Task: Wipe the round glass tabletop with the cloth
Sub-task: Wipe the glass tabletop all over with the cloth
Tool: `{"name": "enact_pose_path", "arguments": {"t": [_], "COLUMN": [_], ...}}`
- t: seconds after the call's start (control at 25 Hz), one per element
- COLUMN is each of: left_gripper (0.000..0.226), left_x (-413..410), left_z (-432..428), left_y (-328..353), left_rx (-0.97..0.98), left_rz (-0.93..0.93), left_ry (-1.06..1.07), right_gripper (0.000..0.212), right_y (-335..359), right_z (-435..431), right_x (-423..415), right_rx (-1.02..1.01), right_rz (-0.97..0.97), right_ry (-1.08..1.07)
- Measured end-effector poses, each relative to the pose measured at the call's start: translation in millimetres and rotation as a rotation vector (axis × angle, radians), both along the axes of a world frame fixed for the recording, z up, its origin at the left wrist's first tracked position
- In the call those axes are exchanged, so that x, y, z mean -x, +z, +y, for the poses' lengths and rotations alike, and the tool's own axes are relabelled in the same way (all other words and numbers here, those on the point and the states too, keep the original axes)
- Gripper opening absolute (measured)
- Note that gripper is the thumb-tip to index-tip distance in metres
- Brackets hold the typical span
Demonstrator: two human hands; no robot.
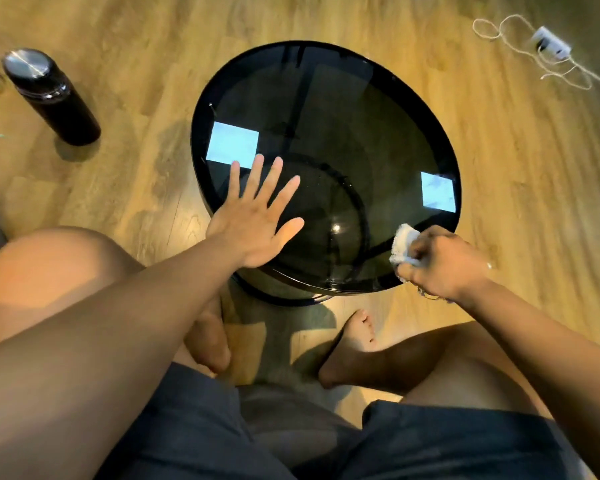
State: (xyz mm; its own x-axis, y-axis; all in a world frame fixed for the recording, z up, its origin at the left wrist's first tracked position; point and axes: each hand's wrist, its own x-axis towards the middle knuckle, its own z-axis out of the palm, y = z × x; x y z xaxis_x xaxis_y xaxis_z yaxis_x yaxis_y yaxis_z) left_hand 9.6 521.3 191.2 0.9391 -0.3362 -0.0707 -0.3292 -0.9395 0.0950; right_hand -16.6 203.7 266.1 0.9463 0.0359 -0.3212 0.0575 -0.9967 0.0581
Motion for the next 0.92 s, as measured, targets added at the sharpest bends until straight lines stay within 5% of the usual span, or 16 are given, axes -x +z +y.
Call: {"name": "enact_pose_path", "arguments": {"t": [0.16, 0.48, 0.72, 0.92], "left_gripper": [0.075, 0.075, 0.071, 0.081], "left_x": [9, 51, 80, 80], "left_z": [-3, 2, 10, 0], "left_y": [0, 5, 3, 6], "left_rx": [-0.009, 0.007, 0.074, 0.128], "left_rz": [0.012, 0.06, 0.089, 0.041], "left_ry": [-0.014, -0.01, 0.036, 0.25], "right_gripper": [0.017, 0.044, 0.031, 0.028], "right_y": [-13, -9, -14, -10], "right_z": [19, 85, 175, 86], "right_x": [24, 93, 121, 95], "right_rx": [-0.088, -0.171, -0.466, -0.323], "right_rz": [-0.029, -0.014, -0.005, 0.035], "right_ry": [0.047, 0.188, 0.247, 0.16]}}
